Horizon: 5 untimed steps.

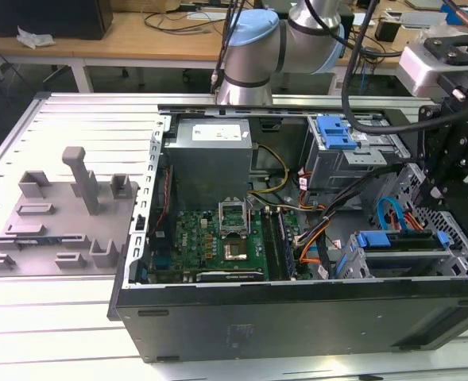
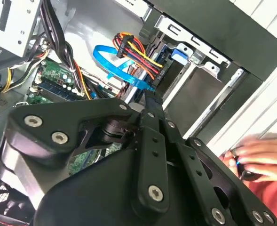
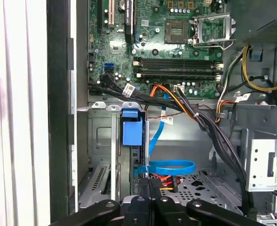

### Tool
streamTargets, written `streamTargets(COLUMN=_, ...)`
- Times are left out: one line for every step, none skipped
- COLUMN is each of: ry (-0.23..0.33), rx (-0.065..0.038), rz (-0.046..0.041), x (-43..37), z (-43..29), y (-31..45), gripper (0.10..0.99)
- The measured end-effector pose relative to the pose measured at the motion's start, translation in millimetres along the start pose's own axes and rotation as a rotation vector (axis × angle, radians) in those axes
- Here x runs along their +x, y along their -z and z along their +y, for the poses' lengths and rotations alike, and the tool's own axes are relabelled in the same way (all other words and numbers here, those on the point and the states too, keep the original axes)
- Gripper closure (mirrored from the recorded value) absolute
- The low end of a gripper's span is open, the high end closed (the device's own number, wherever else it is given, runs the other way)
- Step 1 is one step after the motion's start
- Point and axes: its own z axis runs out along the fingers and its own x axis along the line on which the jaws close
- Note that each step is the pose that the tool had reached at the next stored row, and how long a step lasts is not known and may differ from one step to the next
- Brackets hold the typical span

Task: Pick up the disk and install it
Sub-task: 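Insert the second disk wire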

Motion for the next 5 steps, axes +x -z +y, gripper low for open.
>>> streamTargets(ry=0.0, rx=0.0, rz=0.0003, x=0.0, z=0.0, y=0.1, gripper=0.98)
streamTargets(ry=0.0, rx=0.0, rz=0.0004, x=0.0, z=0.0, y=0.1, gripper=0.98)
streamTargets(ry=0.0, rx=0.0, rz=0.0004, x=0.0, z=0.0, y=0.0, gripper=0.98)
streamTargets(ry=0.0, rx=0.0, rz=0.0006, x=0.0, z=0.0, y=0.1, gripper=0.98)
streamTargets(ry=0.0, rx=0.0, rz=0.0006, x=0.0, z=0.0, y=0.1, gripper=0.98)
